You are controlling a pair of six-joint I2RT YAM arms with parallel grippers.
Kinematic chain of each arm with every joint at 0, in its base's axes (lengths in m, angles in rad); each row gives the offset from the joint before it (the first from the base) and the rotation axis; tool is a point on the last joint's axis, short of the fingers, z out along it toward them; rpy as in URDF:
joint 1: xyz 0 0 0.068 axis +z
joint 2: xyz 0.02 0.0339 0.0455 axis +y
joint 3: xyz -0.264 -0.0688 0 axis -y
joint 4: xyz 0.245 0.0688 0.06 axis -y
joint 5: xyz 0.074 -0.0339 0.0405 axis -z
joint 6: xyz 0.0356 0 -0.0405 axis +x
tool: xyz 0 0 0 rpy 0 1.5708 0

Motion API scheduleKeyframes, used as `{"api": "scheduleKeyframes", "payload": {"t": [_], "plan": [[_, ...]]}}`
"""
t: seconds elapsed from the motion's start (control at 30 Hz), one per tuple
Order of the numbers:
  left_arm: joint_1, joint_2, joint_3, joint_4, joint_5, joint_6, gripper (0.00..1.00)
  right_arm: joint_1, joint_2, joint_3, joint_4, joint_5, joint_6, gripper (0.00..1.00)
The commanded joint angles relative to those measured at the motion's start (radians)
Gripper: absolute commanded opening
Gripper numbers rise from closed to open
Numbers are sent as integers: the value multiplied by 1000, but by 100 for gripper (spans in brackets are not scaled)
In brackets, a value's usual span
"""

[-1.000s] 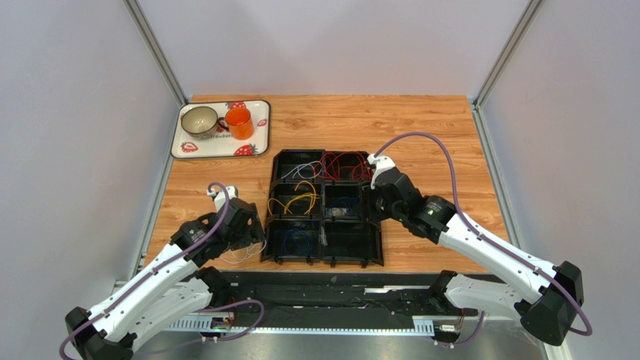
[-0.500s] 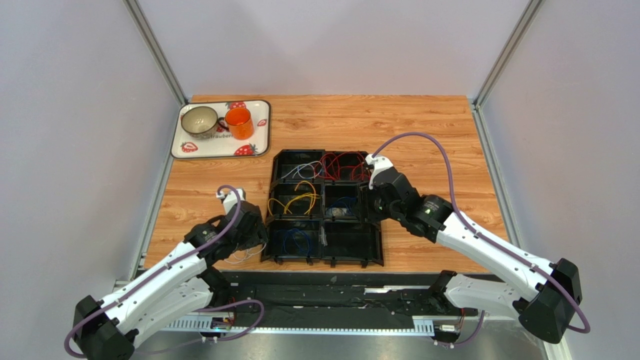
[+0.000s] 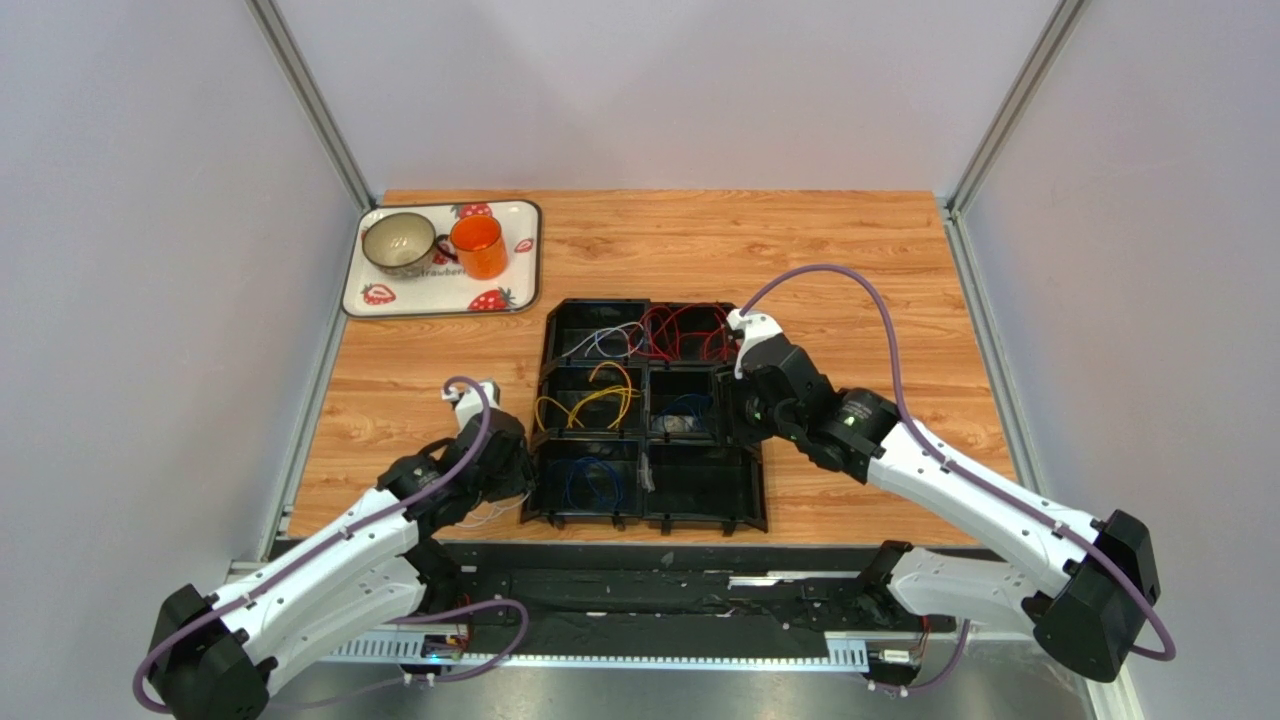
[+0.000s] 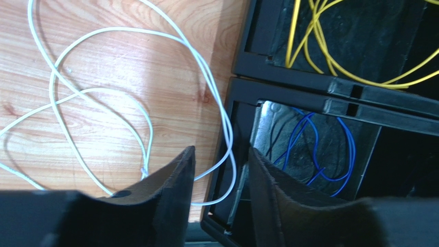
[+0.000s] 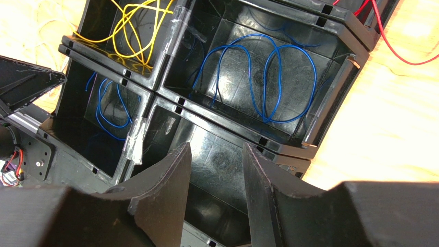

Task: Untangle the cables

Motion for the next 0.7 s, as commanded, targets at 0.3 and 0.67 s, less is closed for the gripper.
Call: {"api": "scheduleKeyframes", "payload": {"t": [0.3, 0.67], "plan": [[0, -8, -17, 31, -10, 1, 33, 5, 18, 6, 39, 0, 2, 45], [1, -19, -21, 28, -11, -4, 0, 5, 20, 16, 22, 5, -4, 45]]}}
